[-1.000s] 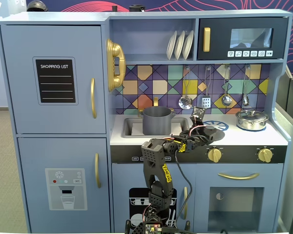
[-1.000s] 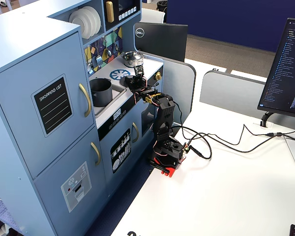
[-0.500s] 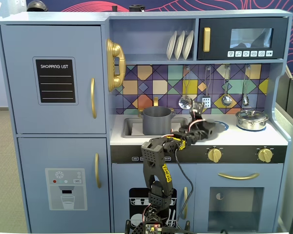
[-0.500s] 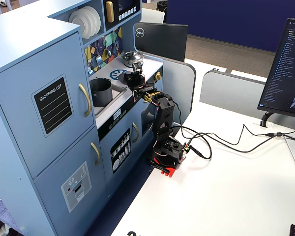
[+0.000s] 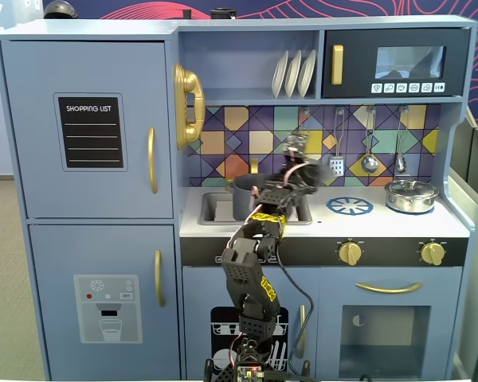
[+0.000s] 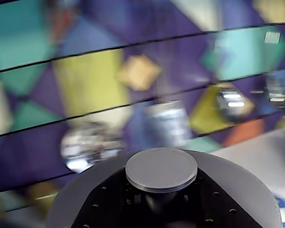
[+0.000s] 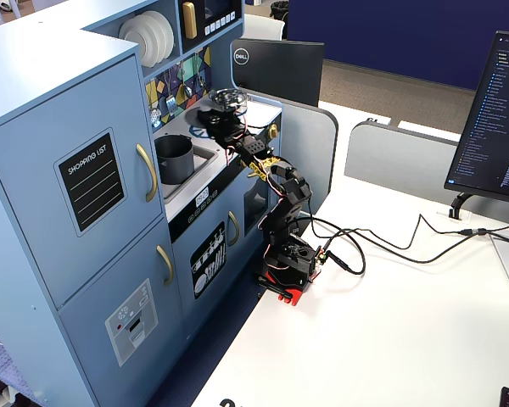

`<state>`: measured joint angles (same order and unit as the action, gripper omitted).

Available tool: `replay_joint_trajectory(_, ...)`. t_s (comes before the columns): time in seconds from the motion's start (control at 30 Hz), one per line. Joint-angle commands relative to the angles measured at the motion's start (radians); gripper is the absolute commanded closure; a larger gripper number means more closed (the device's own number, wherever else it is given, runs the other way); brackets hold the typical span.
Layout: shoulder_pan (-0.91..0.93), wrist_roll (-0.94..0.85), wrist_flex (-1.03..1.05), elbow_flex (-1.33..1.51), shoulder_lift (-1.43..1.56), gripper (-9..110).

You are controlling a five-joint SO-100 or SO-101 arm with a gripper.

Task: Pick up the lid from the counter and put it on the gray recipient

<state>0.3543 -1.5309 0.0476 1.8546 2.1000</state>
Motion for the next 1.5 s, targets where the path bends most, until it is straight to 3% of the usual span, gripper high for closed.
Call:
replay_joint_trajectory(0.0,-0.11,-0.008,0.028,-0.057,0.092,102)
replay_joint_trajectory(0.43,-0.285,-0.054,0.006,0.015,0.058,102)
replay_joint_trajectory(1.47,-0.316,-0.071,-0.006,0.054,-0.002,102)
